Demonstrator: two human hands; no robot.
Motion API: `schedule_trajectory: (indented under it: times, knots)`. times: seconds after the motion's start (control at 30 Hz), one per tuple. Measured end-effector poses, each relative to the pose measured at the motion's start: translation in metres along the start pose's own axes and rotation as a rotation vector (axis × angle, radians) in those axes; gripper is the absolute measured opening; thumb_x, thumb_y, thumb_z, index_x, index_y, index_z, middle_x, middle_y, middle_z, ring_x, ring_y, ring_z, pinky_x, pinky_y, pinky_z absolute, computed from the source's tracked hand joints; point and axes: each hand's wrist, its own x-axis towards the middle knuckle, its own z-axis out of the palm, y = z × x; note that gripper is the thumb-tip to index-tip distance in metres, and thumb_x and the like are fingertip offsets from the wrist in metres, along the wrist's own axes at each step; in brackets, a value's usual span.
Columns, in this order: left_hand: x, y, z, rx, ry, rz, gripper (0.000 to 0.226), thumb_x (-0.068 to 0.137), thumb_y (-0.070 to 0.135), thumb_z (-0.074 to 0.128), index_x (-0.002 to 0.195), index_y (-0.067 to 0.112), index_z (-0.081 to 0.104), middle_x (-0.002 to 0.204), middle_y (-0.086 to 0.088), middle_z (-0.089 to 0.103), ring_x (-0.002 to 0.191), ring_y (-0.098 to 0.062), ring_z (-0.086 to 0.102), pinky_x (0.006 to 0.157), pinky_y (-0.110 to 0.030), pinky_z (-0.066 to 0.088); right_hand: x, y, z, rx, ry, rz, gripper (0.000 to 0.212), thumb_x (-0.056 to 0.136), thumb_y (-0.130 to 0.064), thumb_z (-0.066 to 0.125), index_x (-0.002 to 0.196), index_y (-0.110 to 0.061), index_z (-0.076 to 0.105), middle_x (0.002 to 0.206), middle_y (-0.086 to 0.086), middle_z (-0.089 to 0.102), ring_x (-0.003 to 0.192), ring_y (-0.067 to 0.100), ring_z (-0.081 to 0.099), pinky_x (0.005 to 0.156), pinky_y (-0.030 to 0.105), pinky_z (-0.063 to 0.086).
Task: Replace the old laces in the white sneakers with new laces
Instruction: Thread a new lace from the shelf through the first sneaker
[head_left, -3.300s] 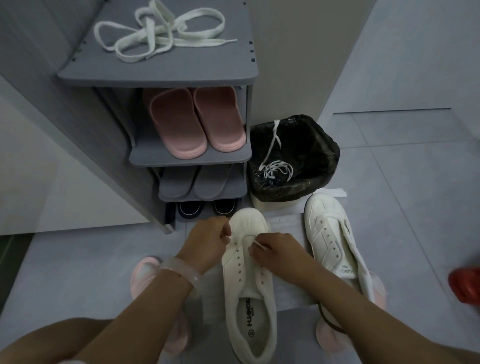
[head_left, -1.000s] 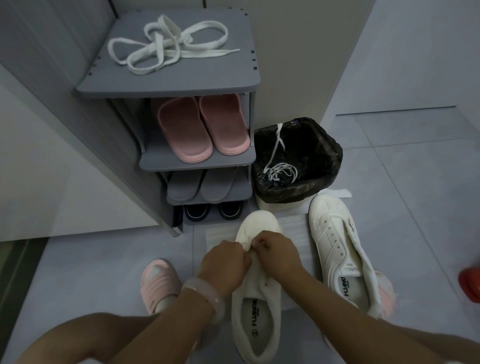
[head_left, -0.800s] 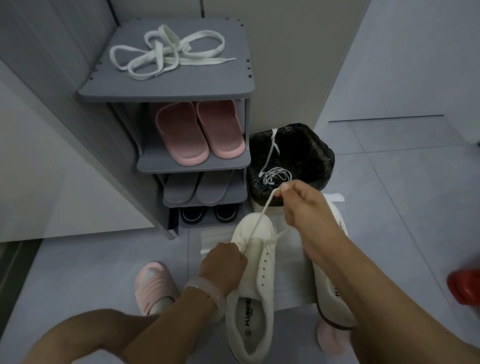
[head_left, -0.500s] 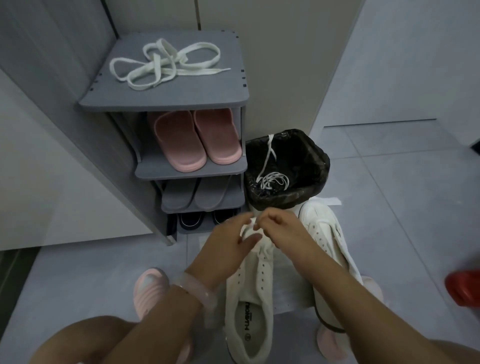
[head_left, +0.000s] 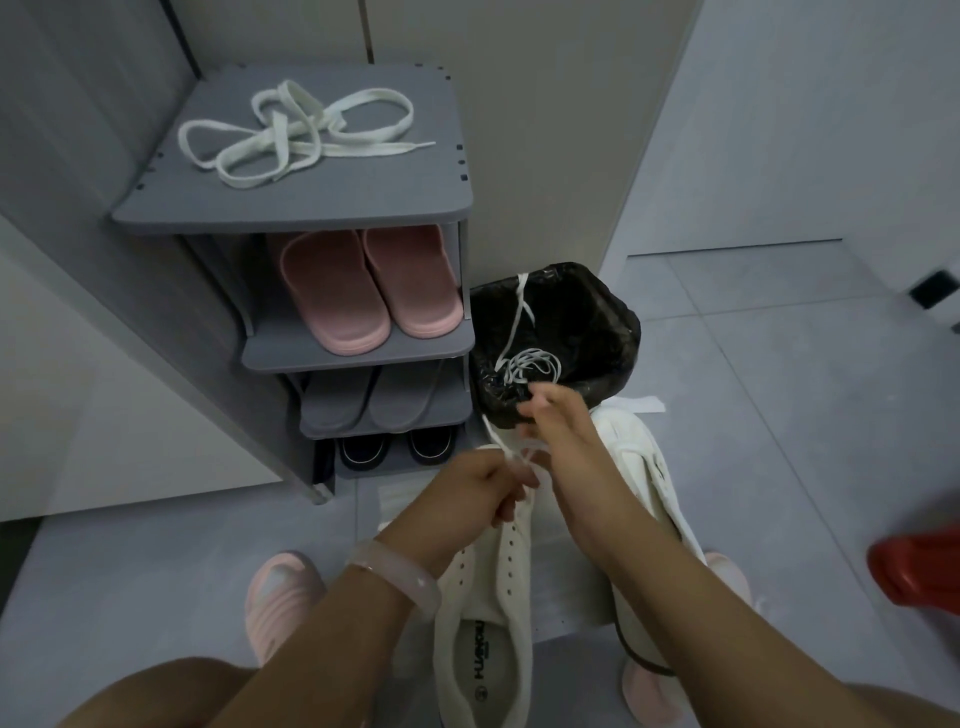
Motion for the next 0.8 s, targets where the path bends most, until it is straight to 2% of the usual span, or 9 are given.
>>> schedule_trajectory:
  times: [0.03, 0.1, 0.2, 0.33, 0.47, 0.53, 0.67, 0.73, 0.8]
  knots:
    - [0.002, -0.001, -0.002, -0.053, 0.066, -0.03, 0.032, 0.098, 0.012, 0.041, 0.072, 0.013, 0.06, 0.065, -0.001, 0.052, 0.044, -0.001, 0.047, 0.047, -0.013, 0.037, 0.0, 0.005, -0.002, 0.008, 0.02, 0.046, 0.015, 0.097, -0.029, 0.043, 0.107, -0.023, 0.053, 0.103, -0.002, 0.059, 0.095, 0.01, 0.056, 0.087, 0.028, 0.045]
    - [0.006, -0.004, -0.006, -0.084, 0.134, -0.07, 0.03, 0.098, 0.015, 0.041, 0.074, 0.008, 0.059, 0.064, -0.002, 0.053, 0.05, -0.008, 0.046, 0.05, -0.017, 0.037, -0.006, 0.014, -0.005, -0.08, -0.068, 0.118, 0.021, 0.096, -0.032, 0.045, 0.097, -0.017, 0.06, 0.102, 0.003, 0.065, 0.098, 0.013, 0.059, 0.091, 0.03, 0.044]
    - [0.005, -0.006, -0.006, -0.033, 0.13, -0.068, 0.03, 0.098, 0.018, 0.041, 0.08, 0.001, 0.058, 0.057, -0.005, 0.052, 0.054, -0.014, 0.044, 0.053, -0.021, 0.037, -0.017, 0.018, -0.002, -0.188, -0.248, 0.038, 0.034, 0.099, -0.027, 0.039, 0.08, -0.011, 0.063, 0.076, 0.003, 0.064, 0.079, 0.009, 0.061, 0.083, 0.024, 0.045]
    - [0.004, -0.006, -0.008, 0.031, 0.059, -0.079, 0.032, 0.099, 0.021, 0.039, 0.085, 0.005, 0.063, 0.068, -0.006, 0.059, 0.054, -0.013, 0.05, 0.053, -0.02, 0.039, -0.011, 0.02, 0.0, -0.187, -0.223, -0.047, 0.029, 0.097, -0.023, 0.045, 0.089, -0.007, 0.068, 0.07, 0.013, 0.058, 0.068, 0.018, 0.053, 0.074, 0.039, 0.047]
    - [0.003, -0.011, -0.007, 0.16, -0.047, -0.08, 0.029, 0.099, 0.017, 0.036, 0.079, 0.016, 0.057, 0.071, 0.004, 0.06, 0.045, -0.002, 0.052, 0.046, -0.014, 0.039, -0.007, 0.021, -0.001, -0.178, -0.195, -0.009, 0.025, 0.096, -0.021, 0.048, 0.091, -0.009, 0.07, 0.061, 0.005, 0.058, 0.058, 0.018, 0.047, 0.058, 0.025, 0.042]
    - [0.002, -0.013, -0.008, 0.229, -0.1, -0.095, 0.024, 0.099, 0.013, 0.036, 0.084, 0.014, 0.055, 0.075, 0.005, 0.06, 0.046, -0.001, 0.052, 0.044, -0.012, 0.039, -0.006, 0.021, 0.0, -0.133, -0.157, 0.037, 0.023, 0.096, -0.02, 0.048, 0.095, -0.012, 0.07, 0.063, 0.001, 0.063, 0.058, 0.021, 0.048, 0.056, 0.026, 0.043]
    - [0.004, -0.017, -0.01, 0.336, -0.161, -0.088, 0.019, 0.099, 0.013, 0.037, 0.088, 0.014, 0.053, 0.085, 0.003, 0.056, 0.052, -0.002, 0.054, 0.044, -0.008, 0.037, -0.007, 0.023, 0.0, -0.113, -0.202, 0.075, 0.024, 0.096, -0.019, 0.048, 0.101, -0.011, 0.07, 0.084, 0.006, 0.069, 0.067, 0.022, 0.054, 0.061, 0.03, 0.046]
    - [0.003, -0.019, -0.011, 0.402, -0.163, -0.095, 0.019, 0.098, 0.017, 0.038, 0.095, 0.013, 0.056, 0.094, 0.001, 0.055, 0.058, -0.006, 0.055, 0.049, -0.011, 0.039, -0.008, 0.023, -0.001, -0.176, -0.221, 0.055, 0.025, 0.096, -0.018, 0.047, 0.097, -0.009, 0.07, 0.089, 0.006, 0.069, 0.079, 0.019, 0.062, 0.073, 0.028, 0.05]
    - [0.001, -0.023, -0.014, 0.549, -0.062, -0.038, 0.022, 0.096, 0.023, 0.044, 0.104, 0.01, 0.06, 0.101, -0.001, 0.056, 0.067, -0.007, 0.054, 0.055, -0.011, 0.038, -0.006, 0.023, -0.001, -0.185, -0.205, 0.039, 0.028, 0.097, -0.018, 0.044, 0.093, -0.008, 0.07, 0.096, 0.008, 0.07, 0.094, 0.019, 0.065, 0.087, 0.028, 0.049]
